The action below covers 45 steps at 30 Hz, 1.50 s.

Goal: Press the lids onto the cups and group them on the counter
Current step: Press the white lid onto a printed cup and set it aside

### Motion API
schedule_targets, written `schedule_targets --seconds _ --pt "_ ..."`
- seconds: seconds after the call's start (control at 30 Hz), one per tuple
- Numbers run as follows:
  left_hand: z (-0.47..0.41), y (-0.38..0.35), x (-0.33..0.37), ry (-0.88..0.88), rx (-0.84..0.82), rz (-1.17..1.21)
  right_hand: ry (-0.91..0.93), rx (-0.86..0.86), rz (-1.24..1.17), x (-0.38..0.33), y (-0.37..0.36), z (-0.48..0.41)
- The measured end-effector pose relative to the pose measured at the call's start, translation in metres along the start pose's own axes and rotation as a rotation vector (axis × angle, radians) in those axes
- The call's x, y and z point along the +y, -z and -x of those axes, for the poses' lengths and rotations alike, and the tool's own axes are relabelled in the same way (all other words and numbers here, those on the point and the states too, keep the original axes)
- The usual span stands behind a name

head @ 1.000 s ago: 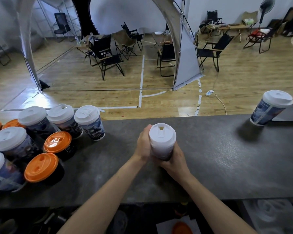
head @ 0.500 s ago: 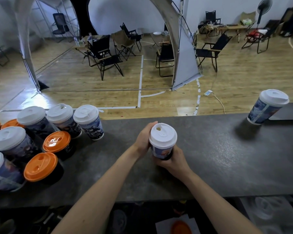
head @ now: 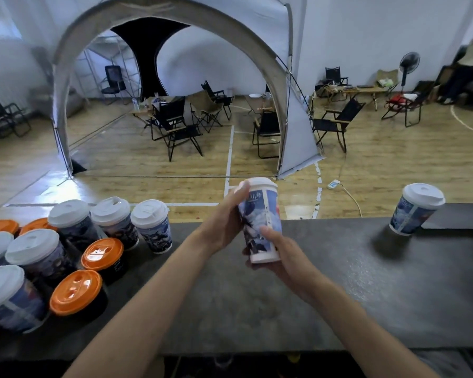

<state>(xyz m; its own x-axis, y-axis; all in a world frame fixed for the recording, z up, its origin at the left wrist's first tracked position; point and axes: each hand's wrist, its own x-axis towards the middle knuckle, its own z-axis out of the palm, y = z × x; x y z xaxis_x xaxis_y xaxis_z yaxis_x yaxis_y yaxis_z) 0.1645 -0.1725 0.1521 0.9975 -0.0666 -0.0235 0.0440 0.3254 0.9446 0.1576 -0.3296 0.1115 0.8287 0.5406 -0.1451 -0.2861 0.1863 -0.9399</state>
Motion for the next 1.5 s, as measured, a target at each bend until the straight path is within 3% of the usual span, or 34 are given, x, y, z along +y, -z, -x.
schedule_targets --seconds 0.13,0.3,0.43,0.63,0.83,0.93,1.1,1.17,1.23,1.3,1.4,1.5 --pt "0.006 -0.012 0.039 -0.132 -0.033 -0.034 0.067 -0.092 -0.026 -0.05 -0.024 0.026" --pt "0.007 -0.02 0.061 -0.158 -0.019 0.01 0.086 -0.043 0.018 -0.082 -0.037 0.038" --pt "0.015 -0.027 0.072 -0.155 -0.114 0.016 -0.115 -0.273 -0.411 -0.105 -0.041 0.05" --pt "0.015 -0.03 0.094 -0.219 0.002 -0.083 -0.038 -0.262 -0.049 -0.118 -0.03 0.056" --pt "0.015 -0.047 0.096 -0.179 -0.09 0.076 -0.101 -0.407 -0.553 -0.124 -0.047 0.065" --pt "0.012 -0.047 0.097 -0.201 -0.043 0.064 -0.084 -0.387 -0.443 -0.129 -0.049 0.069" --pt "0.009 -0.039 0.104 -0.262 0.095 -0.094 0.057 -0.09 0.138 -0.137 -0.044 0.066" --pt "0.01 -0.036 0.107 -0.256 0.04 -0.118 0.018 -0.105 0.015 -0.136 -0.045 0.064" --pt "0.012 -0.037 0.108 -0.227 -0.089 -0.073 -0.07 -0.268 -0.316 -0.135 -0.046 0.065" --pt "0.012 -0.04 0.105 -0.219 -0.101 -0.042 -0.09 -0.369 -0.466 -0.13 -0.043 0.064" --pt "0.011 -0.046 0.102 -0.229 -0.045 -0.043 -0.072 -0.368 -0.46 -0.127 -0.043 0.063" --pt "0.011 -0.05 0.105 -0.243 0.037 -0.083 0.04 -0.163 -0.164 -0.128 -0.043 0.064"
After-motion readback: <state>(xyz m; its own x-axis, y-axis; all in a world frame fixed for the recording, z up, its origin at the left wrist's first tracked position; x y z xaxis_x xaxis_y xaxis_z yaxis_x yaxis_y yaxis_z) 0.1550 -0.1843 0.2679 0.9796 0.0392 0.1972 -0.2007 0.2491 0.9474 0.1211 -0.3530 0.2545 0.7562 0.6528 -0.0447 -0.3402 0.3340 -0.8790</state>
